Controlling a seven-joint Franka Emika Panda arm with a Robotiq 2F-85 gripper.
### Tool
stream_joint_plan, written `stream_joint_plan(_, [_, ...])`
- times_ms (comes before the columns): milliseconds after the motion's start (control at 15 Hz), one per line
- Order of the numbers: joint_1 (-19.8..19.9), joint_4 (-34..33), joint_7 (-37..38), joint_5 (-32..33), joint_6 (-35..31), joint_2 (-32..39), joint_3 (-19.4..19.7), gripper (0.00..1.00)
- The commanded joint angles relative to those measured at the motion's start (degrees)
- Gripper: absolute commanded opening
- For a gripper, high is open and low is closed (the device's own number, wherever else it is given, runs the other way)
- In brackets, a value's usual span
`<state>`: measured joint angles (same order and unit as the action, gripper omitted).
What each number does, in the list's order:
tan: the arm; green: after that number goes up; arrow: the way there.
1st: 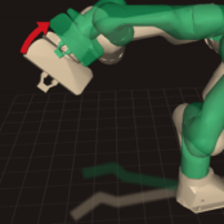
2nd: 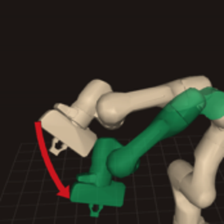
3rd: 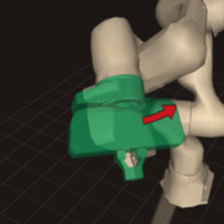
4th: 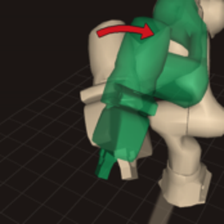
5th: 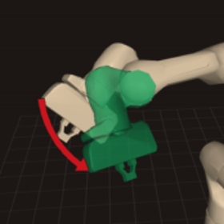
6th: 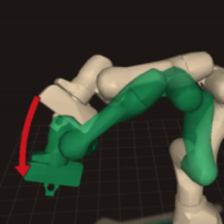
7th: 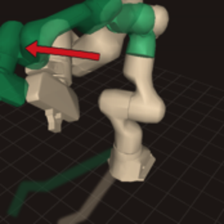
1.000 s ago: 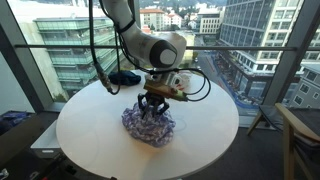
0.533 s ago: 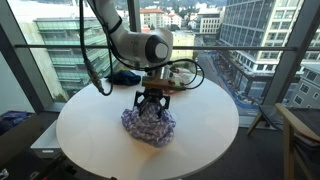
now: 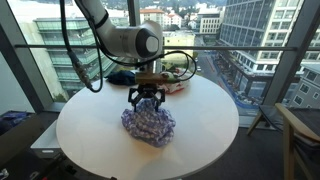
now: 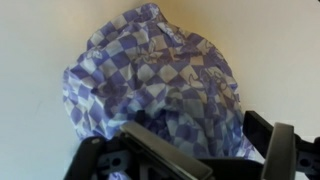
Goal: Move the checkered cloth to the left
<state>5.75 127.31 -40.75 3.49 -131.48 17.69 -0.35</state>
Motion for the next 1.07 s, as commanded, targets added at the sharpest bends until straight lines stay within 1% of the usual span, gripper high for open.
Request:
stream_joint_plan(0, [-0.65, 3.56, -1.29, 2.09, -2.08, -3.56, -1.11, 1.0])
stream_joint_plan(133, [-1.11, 3.26, -1.52, 3.23, -2.4, -2.63, -1.38, 1.0])
stream_joint_plan(467, [-2.71, 0.6, 0.76, 11.29, -7.64, 2.07, -0.41, 1.0])
stream_joint_plan(600, [-2.36, -0.92, -0.42, 11.74, -7.24, 4.04, -1.05, 1.0])
stream_joint_plan(733, [-1.68, -2.78, -2.7, 10.45, -5.33, 6.38, -2.01, 1.0])
stream_joint_plan(1000, [-1.46, -6.24, -5.66, 10.65, -2.63, 11.14, -2.46, 1.0])
